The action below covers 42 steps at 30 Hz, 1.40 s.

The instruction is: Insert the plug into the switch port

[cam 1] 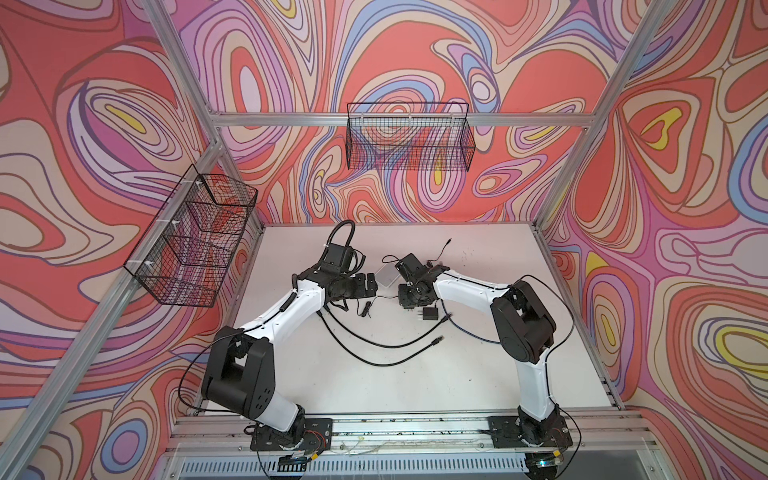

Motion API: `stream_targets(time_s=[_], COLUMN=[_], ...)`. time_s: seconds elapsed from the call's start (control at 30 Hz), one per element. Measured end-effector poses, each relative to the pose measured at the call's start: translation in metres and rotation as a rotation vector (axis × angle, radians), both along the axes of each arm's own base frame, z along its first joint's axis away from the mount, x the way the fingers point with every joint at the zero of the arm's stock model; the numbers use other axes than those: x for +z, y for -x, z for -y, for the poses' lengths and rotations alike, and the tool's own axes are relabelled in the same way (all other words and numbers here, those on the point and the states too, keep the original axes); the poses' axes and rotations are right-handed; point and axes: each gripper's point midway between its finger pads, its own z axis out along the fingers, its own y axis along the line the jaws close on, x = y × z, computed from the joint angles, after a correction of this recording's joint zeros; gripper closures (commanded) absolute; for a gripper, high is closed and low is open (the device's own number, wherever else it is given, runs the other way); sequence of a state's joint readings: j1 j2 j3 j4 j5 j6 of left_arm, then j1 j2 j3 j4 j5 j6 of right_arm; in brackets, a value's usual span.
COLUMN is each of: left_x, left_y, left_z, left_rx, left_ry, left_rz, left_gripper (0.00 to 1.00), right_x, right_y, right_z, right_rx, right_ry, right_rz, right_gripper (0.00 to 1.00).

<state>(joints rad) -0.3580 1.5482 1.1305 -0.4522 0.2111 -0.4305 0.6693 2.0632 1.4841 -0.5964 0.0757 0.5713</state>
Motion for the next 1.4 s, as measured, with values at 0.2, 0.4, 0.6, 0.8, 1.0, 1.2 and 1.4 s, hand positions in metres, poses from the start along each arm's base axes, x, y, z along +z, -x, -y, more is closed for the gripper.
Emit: stream_targets(time_s=[0.2,0.4,0.6,0.8,1.0,1.2,1.4], left_x=[-0.002,-0.001,-0.027,-0.042,-0.042,-0.055,-0.077], left_y=[-0.024,-0.058,-0.077,-0.089,-0.101,-0.106,-0.110], left_z=[0.009,0.019,0.021,0.026,0.042,0.056,0.058], left_rx=[-0.025,-0.084,-0.142,-0.209,-0.287,-0.351,-0.392], left_ry=[-0.013,-0.059,-0.138,-0.204,-0.240,-0.288,-0.330], left_rz=[-0.001,0.027,-0.006,-0.028,-0.008,-0.018,-0.061], left_gripper=[0.02,0.00,0.00,0.00,0.00,0.00,0.00], right_x=[-0.003,-0.001,0.025,0.044,0.037,0.050,0.079], right_y=[0.002,0.006,0.006,-0.013,-0.018,-0.009,-0.004], right_z=[0.003,0.007,0.010,0.027,0.054,0.067,0.071], right_rx=[-0.007,-0.009,-0.006,-0.048,-0.093,-0.096,-0.083], right_ry=[0.007,0.014,-0.026,-0.079,-0.111,-0.172,-0.232], right_rz=[-0.006,-0.008,0.034,0.076,0.059,0.070,0.130], right_gripper=[0.57,0.48,0.43,0.42,0.42,0.42,0.42])
